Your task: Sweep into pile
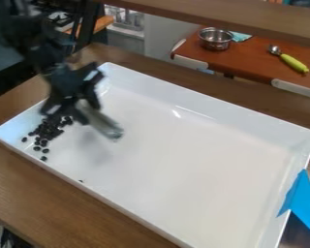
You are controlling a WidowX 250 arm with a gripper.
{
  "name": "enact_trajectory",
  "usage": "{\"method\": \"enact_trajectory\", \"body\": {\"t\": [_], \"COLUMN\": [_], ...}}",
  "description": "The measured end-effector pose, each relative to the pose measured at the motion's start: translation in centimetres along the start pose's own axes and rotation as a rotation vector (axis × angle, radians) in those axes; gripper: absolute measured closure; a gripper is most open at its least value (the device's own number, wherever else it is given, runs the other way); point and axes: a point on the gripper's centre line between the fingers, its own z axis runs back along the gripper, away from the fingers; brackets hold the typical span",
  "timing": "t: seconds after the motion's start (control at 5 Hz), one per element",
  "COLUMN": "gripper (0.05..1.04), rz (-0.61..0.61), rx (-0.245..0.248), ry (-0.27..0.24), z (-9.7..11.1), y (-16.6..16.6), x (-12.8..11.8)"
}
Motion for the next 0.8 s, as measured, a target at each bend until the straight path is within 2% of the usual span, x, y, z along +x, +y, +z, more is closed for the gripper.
{"method": "enact_trajectory", "body": {"t": [0.2, 0.6, 0.8], "gripper": [0.714, 0.714, 0.713], "rz": [-0.020, -0.106, -0.204], "rx": [-0.046, -0.138, -0.089], "ry": [0.008, -0.024, -0.079], "z": [-0.4, -0.8, -3.7], "y": [-3.2, -8.6, -9.8], "x": [-4.4, -11.6, -14.6]}}
